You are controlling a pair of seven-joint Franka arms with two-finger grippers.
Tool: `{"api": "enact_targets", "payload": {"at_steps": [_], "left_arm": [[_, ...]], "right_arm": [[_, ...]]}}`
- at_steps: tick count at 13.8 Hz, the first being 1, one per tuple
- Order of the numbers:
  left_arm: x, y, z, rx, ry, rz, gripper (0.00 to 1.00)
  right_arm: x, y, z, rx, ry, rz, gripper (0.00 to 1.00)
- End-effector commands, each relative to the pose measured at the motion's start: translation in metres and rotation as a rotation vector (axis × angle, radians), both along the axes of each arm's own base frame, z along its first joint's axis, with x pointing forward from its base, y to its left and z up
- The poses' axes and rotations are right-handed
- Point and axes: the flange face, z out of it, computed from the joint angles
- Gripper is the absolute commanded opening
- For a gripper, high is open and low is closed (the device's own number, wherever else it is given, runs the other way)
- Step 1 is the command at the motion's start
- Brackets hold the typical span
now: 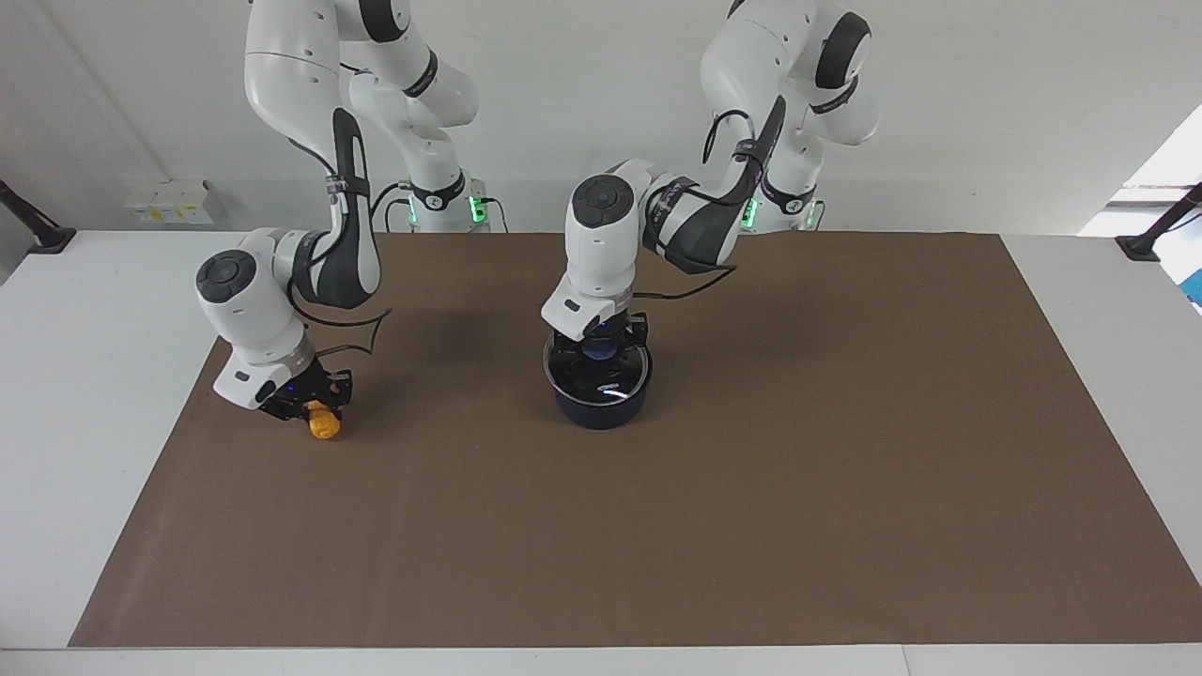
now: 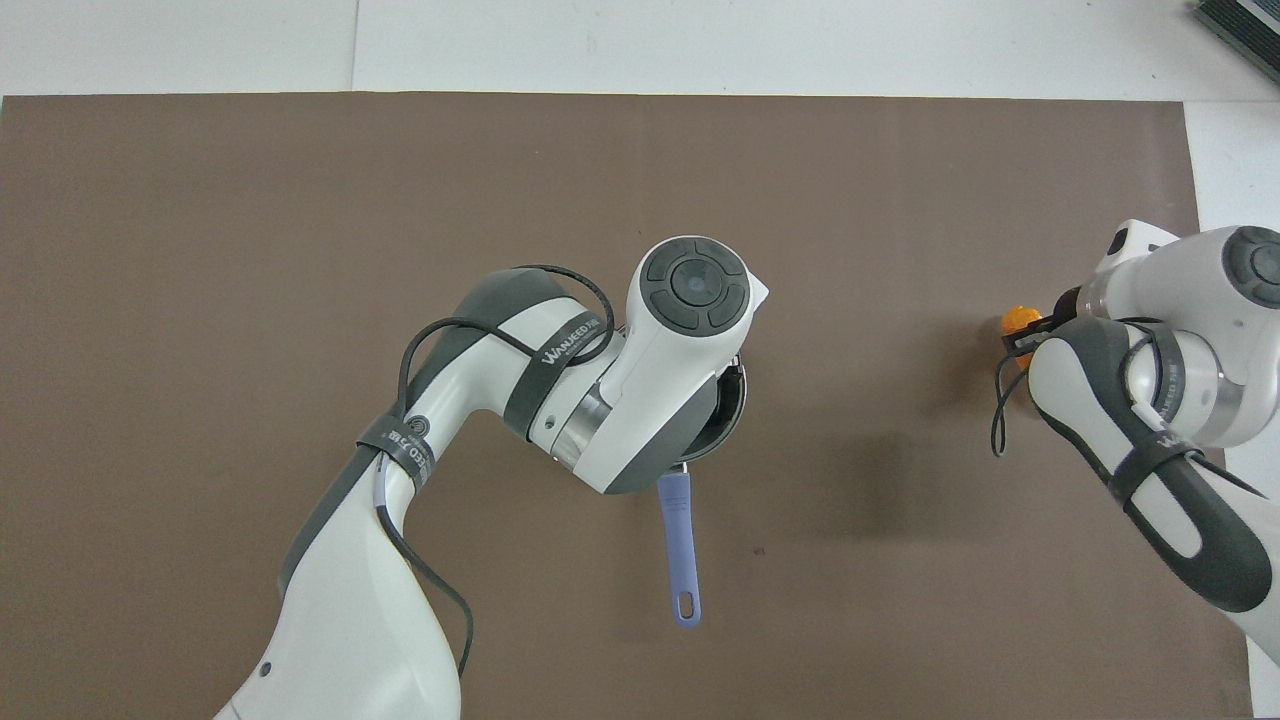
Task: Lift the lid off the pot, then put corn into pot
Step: 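Grasp the lid knob with the left gripper while the right gripper grasps the corn, then lift the lid off with the left gripper while the right gripper lifts the corn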
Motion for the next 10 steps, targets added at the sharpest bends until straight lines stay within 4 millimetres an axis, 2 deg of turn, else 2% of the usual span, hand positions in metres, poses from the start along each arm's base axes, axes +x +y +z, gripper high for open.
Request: {"api": "enact_targets", "payload": {"at_steps": [1, 2, 5, 8, 10], "left_arm": [[-0.003, 0.009, 0.021, -0.003, -0.010, 0.017, 0.00], [0.000, 0.013, 0.026, -0.005, -0.014, 0.022, 0.00], [0.014, 0.040, 0.053, -0.014, -0.030, 0.054, 0.00], [0.027, 0.063, 0.054, 0.000, -0.017, 0.030, 0.00], [0.040, 0.092, 0.049, 0.007, -0.003, -0.016, 0.00]], "right_arm": [[0.001, -0.003, 0.006, 0.005, -0.021, 0.021, 0.00], [0.000, -0.001, 0.012, 0.006, -0.026, 0.022, 0.00], [-0.002, 0.012, 0.064, 0.013, -0.036, 0.029, 0.00], [-0.007, 0.037, 0.132, 0.021, -0.036, 0.026, 0.00], [-0.011, 0.059, 0.167, 0.028, -0.021, -0.022, 0.00]]}}
